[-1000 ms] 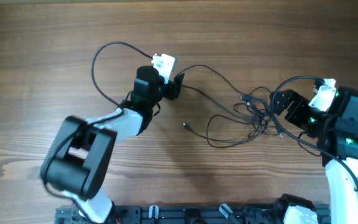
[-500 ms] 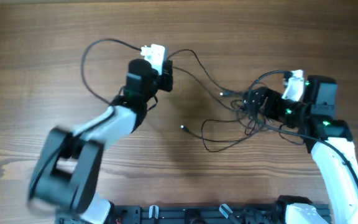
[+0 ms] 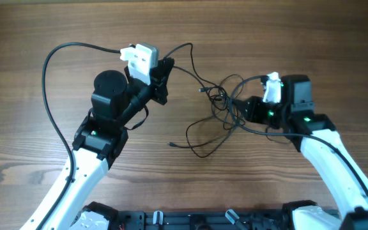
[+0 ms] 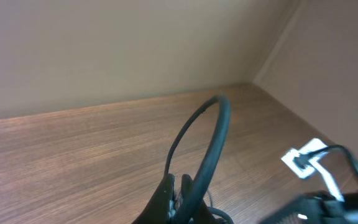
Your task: Untangle cables
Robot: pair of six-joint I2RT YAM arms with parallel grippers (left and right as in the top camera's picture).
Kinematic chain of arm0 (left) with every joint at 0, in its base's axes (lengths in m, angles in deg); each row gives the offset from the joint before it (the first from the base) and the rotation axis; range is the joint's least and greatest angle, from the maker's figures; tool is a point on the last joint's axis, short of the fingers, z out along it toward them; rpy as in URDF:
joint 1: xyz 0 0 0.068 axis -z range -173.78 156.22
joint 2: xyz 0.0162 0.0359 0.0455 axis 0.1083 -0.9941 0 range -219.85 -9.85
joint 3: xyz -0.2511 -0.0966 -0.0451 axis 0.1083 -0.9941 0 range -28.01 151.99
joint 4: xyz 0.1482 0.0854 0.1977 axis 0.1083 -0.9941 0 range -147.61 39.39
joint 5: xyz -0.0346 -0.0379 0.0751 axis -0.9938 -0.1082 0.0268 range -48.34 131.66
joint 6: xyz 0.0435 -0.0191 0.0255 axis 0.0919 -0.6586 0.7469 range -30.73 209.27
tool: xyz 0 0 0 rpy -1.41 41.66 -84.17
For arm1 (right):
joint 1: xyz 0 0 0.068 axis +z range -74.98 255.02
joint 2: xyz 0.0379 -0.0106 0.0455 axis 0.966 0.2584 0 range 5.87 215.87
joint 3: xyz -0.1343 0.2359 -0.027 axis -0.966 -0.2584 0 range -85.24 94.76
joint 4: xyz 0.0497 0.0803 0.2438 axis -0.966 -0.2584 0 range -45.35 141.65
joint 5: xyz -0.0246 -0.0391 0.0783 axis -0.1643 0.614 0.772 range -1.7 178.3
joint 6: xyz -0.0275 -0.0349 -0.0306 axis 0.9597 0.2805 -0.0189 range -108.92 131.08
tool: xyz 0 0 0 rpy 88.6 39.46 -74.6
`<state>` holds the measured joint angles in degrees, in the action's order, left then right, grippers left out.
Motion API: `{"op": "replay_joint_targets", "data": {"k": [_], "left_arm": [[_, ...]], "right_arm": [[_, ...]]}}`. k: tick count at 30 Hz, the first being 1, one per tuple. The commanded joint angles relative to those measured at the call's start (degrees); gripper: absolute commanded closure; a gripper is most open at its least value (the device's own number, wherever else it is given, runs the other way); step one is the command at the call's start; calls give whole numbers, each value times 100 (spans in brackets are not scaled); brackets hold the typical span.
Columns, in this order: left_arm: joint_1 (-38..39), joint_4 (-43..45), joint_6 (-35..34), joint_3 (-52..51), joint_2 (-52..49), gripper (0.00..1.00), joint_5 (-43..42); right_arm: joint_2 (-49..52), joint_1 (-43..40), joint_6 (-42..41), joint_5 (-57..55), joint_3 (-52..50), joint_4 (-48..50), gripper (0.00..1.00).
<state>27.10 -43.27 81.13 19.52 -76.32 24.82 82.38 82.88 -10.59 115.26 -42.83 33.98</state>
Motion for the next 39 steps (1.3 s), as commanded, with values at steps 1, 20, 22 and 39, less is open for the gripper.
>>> {"op": "replay_joint_targets", "data": {"k": [1, 20, 22, 39], "left_arm": [[-2, 7, -271, -2, 33, 96, -188], [-2, -804, -629, -2, -136, 96, -28], [-2, -728, -785, 7, -13, 96, -33], [-13, -1740, -903, 7, 761, 96, 26]], "right_arm": [[608, 177, 496, 55, -11, 1056, 54], [2356, 1410, -3591, 105, -11, 3359, 39], [2597, 1410, -3595, 116, -11, 3757, 39], [2671, 1185, -3523, 1290, -11, 4937, 96]]}}
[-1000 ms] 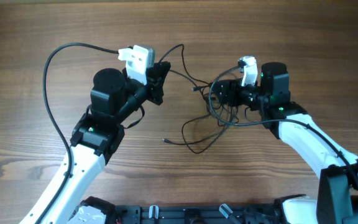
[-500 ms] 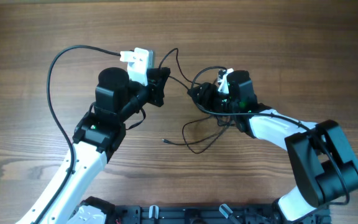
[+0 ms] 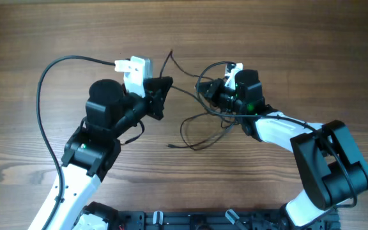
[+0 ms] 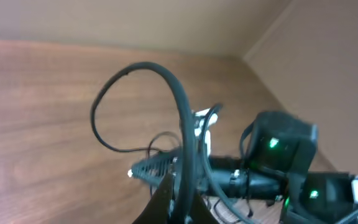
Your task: Untangle cables
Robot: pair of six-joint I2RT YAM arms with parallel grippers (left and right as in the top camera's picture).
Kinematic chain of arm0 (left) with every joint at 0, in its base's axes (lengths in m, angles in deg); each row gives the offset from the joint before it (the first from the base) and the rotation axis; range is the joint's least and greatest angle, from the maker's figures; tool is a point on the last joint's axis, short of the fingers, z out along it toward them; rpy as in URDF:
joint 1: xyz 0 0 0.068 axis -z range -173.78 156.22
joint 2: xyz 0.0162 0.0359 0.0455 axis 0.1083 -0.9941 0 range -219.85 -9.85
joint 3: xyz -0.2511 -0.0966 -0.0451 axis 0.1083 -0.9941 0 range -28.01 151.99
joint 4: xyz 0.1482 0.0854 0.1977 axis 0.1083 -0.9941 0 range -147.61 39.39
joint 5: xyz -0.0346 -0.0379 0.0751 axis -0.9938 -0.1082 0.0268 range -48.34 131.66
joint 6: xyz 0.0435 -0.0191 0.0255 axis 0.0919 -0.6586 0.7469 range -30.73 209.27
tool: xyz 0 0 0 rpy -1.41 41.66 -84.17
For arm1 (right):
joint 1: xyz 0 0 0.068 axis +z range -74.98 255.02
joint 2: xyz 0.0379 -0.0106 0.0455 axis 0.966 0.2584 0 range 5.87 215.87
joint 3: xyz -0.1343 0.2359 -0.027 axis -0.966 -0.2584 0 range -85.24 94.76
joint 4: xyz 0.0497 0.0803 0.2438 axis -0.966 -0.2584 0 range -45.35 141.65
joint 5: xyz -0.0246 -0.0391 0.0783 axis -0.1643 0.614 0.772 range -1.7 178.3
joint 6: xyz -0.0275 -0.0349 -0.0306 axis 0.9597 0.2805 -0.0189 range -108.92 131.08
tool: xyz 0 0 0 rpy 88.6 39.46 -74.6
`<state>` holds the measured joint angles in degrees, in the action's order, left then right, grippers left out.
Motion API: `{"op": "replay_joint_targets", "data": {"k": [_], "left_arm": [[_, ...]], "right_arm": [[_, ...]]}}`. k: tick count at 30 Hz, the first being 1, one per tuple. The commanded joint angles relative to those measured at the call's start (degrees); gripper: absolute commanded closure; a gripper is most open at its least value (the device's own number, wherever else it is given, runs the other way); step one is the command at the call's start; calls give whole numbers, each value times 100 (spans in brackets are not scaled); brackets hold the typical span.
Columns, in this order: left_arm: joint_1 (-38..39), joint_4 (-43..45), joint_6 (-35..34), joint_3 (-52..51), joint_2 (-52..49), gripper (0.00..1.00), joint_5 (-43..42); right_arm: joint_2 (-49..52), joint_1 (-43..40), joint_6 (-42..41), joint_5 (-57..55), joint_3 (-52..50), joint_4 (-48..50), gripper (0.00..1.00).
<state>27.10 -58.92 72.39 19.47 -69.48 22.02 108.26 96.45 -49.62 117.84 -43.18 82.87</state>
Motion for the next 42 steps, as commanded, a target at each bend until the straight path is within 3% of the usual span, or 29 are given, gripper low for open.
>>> {"op": "replay_joint_targets", "data": {"k": [1, 4, 6, 8, 10, 12, 14, 18, 19, 20, 21, 22, 25, 29, 32, 33, 36, 42], "left_arm": [[-17, -293, -31, 11, 76, 96, 614], [-17, -437, -28, 11, 55, 96, 1233], [-17, -702, -28, 11, -22, 96, 1412], [-11, -1150, -28, 11, -199, 96, 1305], [-11, -1303, 15, 11, -267, 96, 957], [-17, -1235, 17, 11, -146, 96, 901], [-31, -1058, 319, 11, 291, 96, 925], [-890, -608, 280, 11, 1615, 96, 1416], [-1119, -509, 136, 11, 1823, 96, 1414], [-1279, -428, -33, 11, 1945, 96, 1338], [-1355, -337, -33, 11, 1967, 96, 1001], [-1353, -232, -33, 11, 1906, 96, 737], [-1346, 352, -90, 11, 1298, 96, -195], [-935, 341, -380, 11, 225, 95, -522], [-590, 345, -837, 11, -846, 85, -479], [-529, 345, -986, 11, -1185, 78, -479], [-422, 367, -1495, 11, -2210, 63, -481], [-302, 413, -1532, 11, -2804, 51, -476]], "right_arm": [[33, -308, 540, 1650, 24, 46, 95], [-164, -772, 741, 3132, 24, 227, 95], [-273, -1193, 603, 4131, 24, 981, 95], [-275, -1670, -37, 4225, 24, 1840, 95], [-275, -2109, -142, 3716, 24, 2057, 96], [-275, -2592, -138, 3038, 24, 1655, 95], [-275, -3287, 48, 2317, 24, 455, 95], [-275, -4850, 1436, 1867, 24, -1464, 93], [-275, -5125, 1606, 1871, 24, -1753, 85], [-275, -5322, 1757, 2000, 24, -1987, 57], [-275, -5394, 2046, 2387, 24, -2074, 38], [-275, -5372, 2446, 2920, 24, -2061, 1], [-275, -4693, 3528, 3554, 24, -2192, 0], [-317, -3683, 3939, 3320, 24, -2037, 0], [-549, -2955, 4588, 2173, 39, -1961, 0], [-636, -2787, 4813, 1681, 48, -1961, 0], [-713, -2162, 5860, -466, 48, -1950, 0], [-356, -1058, 6417, -1821, 48, -1261, 0]]}}
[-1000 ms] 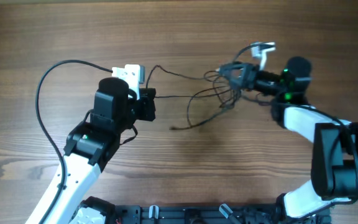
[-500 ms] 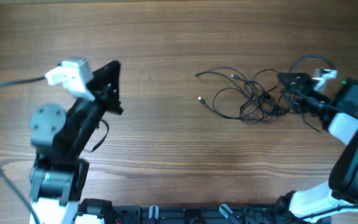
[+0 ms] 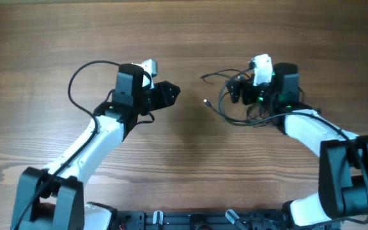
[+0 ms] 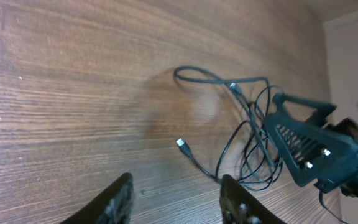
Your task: Untangle cables
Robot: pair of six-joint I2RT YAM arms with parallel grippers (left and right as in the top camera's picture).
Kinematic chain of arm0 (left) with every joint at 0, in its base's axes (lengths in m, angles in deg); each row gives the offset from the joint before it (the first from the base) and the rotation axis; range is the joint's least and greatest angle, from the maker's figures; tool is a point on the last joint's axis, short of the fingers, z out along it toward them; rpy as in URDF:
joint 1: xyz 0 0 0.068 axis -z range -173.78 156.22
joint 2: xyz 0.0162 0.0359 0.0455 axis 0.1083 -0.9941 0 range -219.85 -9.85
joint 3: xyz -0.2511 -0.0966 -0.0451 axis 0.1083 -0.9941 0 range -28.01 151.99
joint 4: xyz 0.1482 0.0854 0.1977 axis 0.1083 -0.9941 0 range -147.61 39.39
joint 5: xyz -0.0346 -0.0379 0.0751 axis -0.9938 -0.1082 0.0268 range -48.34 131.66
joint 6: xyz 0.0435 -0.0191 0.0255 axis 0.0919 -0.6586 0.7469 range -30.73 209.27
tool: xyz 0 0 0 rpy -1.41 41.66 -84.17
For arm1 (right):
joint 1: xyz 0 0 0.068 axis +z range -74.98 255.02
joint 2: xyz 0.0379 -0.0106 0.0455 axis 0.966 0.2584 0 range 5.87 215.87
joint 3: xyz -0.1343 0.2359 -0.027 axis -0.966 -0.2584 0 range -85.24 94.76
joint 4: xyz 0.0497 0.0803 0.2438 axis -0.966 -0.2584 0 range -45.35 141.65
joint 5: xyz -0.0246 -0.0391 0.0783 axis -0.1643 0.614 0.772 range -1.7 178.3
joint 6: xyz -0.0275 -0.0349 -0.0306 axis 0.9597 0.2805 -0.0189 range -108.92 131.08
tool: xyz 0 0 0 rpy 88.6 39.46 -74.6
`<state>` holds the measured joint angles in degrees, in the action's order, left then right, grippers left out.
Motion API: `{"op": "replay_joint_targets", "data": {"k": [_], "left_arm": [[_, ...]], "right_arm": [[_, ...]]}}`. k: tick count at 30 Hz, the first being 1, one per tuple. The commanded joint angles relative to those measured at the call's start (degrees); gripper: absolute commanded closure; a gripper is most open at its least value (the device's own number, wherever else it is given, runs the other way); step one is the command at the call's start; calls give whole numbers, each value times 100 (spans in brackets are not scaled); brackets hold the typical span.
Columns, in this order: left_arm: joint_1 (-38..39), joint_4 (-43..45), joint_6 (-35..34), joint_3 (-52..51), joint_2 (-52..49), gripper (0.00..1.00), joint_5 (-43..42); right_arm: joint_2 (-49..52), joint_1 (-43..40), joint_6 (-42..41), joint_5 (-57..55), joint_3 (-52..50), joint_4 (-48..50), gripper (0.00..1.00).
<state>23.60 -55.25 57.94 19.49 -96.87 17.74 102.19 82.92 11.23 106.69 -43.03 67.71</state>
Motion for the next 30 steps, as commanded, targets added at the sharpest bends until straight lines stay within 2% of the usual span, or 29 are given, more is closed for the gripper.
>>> {"op": "replay_joint_targets", "data": {"k": [1, 4, 6, 8, 10, 11, 13, 14, 16, 17, 18, 19, 20, 22, 25, 27, 29, 30], "left_arm": [[50, 44, -87, 9, -66, 50, -48], [50, 39, -87, 9, -66, 48, -48], [52, 39, -87, 9, -66, 47, -48], [52, 37, -87, 9, -66, 47, -48], [52, 37, -87, 9, -66, 46, -50], [52, 39, -87, 9, -66, 47, -50], [52, 39, -87, 9, -66, 47, -50], [52, 39, -87, 9, -66, 46, -50], [52, 39, -90, 9, -66, 43, -131], [52, 39, -87, 9, -66, 40, -334], [52, 39, -85, 9, -66, 38, -682], [52, 48, -83, 9, -66, 28, -1178], [52, 87, -48, 9, -66, 23, -1526], [52, 236, -37, 9, -66, 18, -2535], [131, 339, -42, 9, -63, 17, -2774], [382, 739, -44, 9, -63, 14, -2771], [568, 1384, -48, 9, -63, 4, -2671], [570, 1550, -83, 9, -63, 4, -2509]], "right_arm": [[407, 391, 321, -863, 35, 332, 0], [798, 409, 249, -1705, 131, 328, 0], [907, 409, -37, -1707, 223, 170, 10], [901, 409, -682, -1213, 247, 72, 27], [903, 409, -973, -721, 247, -136, 51], [903, 409, -973, -719, 247, -247, 70], [903, 409, -911, -737, 247, -678, 78], [898, 409, -918, -675, 247, -796, 94], [719, 407, -975, -271, 304, -793, 95], [426, 391, -1263, -22, 407, -800, 95], [37, 350, -1580, 271, 498, -802, 96], [-321, 310, -1941, 573, 551, -802, 96], [-568, 293, -2249, 841, 553, -800, 96], [-979, 295, -2334, 2050, 551, -881, 96], [-1040, 295, -2312, 2822, 551, -1047, 96], [-1040, 332, -2280, 2885, 544, -1517, 95], [-1040, 339, -2092, 2887, 540, -1993, 96], [-1040, 339, -2063, 2894, 540, -2133, 95]]}}
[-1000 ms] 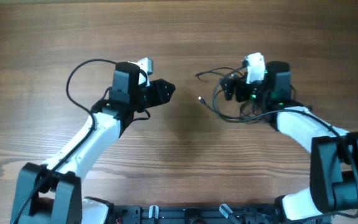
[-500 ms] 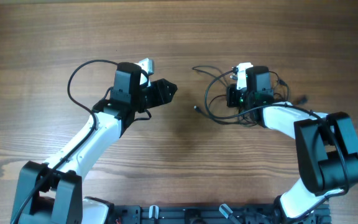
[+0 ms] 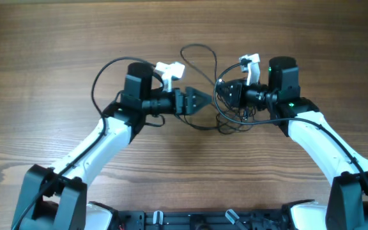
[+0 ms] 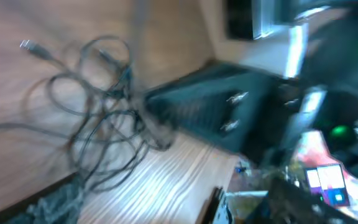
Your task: Untangle cables
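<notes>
A tangle of thin black cables (image 3: 224, 114) lies on the wood table between the two arms, and one loop (image 3: 197, 47) rises toward the far side. My right gripper (image 3: 229, 93) points left into the tangle, shut on strands of it. My left gripper (image 3: 202, 100) points right, open, with its tips just short of the tangle's left edge. The left wrist view is blurred. It shows the cable tangle (image 4: 98, 106) ahead and the dark right gripper (image 4: 210, 106) behind it. The left gripper (image 4: 176, 198) has its fingers far apart with nothing between them.
The wood table (image 3: 56, 38) stretches around both arms. The left arm's own black camera lead (image 3: 101, 80) arcs beside its wrist. A dark rail (image 3: 190, 220) runs along the near table edge.
My left gripper, still open, has moved right from about a hand's width off the cables up to the tangle. The right gripper has shifted slightly left with the bundle, and a loop now stands out farther.
My left gripper was first shut on one cable, raised at left, while the right was in the tangle. Then the right held the tangle up close to the left. Later the left was open and empty with every cable on the right's side. Now it is at the tangle again.
</notes>
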Robot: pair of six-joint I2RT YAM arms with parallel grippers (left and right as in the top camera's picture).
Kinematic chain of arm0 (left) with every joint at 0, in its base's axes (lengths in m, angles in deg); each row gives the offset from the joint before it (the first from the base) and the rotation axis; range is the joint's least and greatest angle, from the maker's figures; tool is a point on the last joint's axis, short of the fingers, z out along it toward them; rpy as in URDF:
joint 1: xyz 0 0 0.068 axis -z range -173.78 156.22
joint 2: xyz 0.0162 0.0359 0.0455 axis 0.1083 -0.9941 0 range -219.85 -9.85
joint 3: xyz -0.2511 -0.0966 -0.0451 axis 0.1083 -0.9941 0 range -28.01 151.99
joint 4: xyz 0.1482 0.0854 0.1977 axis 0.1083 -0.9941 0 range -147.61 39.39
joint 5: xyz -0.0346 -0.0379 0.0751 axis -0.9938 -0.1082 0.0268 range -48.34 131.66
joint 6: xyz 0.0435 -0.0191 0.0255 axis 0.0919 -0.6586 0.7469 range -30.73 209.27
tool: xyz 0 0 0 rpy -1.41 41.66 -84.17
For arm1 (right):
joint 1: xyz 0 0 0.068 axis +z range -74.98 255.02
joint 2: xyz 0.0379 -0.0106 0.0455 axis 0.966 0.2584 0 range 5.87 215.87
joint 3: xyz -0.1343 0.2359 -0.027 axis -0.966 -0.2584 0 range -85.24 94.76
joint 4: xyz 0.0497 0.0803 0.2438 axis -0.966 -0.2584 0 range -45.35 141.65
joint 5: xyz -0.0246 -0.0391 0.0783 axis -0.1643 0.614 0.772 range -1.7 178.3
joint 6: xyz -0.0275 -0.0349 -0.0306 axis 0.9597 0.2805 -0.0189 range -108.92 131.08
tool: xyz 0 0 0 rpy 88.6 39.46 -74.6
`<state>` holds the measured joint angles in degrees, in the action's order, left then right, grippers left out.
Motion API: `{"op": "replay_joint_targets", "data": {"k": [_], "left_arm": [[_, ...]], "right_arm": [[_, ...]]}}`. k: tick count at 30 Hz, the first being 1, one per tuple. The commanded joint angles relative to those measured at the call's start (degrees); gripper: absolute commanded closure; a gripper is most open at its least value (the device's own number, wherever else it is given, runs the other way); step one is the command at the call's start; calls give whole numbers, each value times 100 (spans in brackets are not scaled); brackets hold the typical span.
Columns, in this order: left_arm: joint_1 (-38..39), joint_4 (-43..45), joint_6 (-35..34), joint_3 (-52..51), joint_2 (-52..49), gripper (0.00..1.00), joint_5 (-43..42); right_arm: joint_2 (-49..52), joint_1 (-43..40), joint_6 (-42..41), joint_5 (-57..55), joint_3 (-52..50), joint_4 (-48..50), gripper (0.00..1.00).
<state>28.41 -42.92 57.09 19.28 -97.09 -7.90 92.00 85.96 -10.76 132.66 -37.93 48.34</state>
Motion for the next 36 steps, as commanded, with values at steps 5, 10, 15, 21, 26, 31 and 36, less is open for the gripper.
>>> {"op": "replay_joint_targets", "data": {"k": [5, 10, 15, 21, 26, 31, 36], "left_arm": [[186, 280, -481, 31, -44, 25, 977], [282, 284, -1062, 31, -46, 39, 1650], [240, 155, -1202, 31, -48, 96, 2011], [-601, 68, -1674, 31, -46, 96, 2006], [-785, -24, -1875, 31, -48, 96, 2218], [-785, -280, -2540, 31, -48, 96, 2863], [-785, -278, -2756, 31, -48, 96, 2863]], "right_arm": [[-22, 157, 538, 1279, 24, -367, 95], [-22, 651, 542, 1335, 24, -361, 95], [-22, 629, 533, 1071, 26, -350, 94], [-22, -278, -345, -1390, 26, -782, 0], [-22, -227, -732, -1744, -4, -2761, 9], [-20, 4, -363, -1674, -48, -3598, 17], [-20, 638, -385, -1910, -796, -2149, 28]]}}
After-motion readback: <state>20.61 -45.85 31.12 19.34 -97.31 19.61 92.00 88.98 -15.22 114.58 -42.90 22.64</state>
